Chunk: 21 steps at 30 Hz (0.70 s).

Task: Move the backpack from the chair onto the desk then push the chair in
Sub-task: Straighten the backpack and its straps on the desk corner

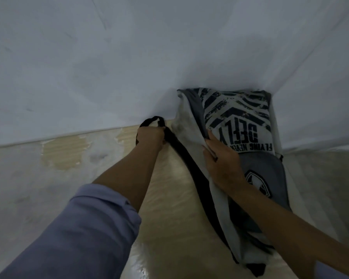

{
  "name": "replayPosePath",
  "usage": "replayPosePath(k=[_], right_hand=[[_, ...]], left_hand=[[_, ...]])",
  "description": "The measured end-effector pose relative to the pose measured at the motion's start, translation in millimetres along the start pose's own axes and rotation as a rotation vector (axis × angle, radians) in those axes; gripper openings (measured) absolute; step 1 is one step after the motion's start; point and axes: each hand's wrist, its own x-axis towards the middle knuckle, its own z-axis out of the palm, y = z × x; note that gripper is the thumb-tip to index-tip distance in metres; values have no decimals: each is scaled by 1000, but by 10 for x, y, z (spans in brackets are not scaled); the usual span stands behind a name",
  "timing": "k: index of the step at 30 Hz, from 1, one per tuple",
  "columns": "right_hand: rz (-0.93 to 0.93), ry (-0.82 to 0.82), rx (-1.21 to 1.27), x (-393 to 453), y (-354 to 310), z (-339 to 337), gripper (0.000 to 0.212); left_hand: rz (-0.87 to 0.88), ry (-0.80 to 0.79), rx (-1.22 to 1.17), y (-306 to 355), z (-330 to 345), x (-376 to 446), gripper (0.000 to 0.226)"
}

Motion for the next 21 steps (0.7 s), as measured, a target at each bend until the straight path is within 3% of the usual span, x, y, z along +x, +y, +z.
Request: replayPosePath(k=[3, 7, 10, 14, 16, 21], right_hand=[[-27, -2, 4, -33, 43, 88, 37], [-36, -20, -16, -82, 126, 218, 32], [-14, -44, -41, -127, 178, 310, 33], [58, -136, -69, -122, 114, 309, 43], [62, -174, -75, -91, 70, 227, 51], [76, -170, -70, -5, 97, -102, 50]], left_hand=[[-26, -89, 109, 66, 204, 14, 13], [-68, -184, 188, 141, 354, 44, 7], [-94, -212, 110, 162, 386, 52, 29], [-51, -105, 150, 122, 327, 50, 45], [53, 10, 254, 130, 299, -68, 56], [507, 202, 573, 192, 350, -747, 46]])
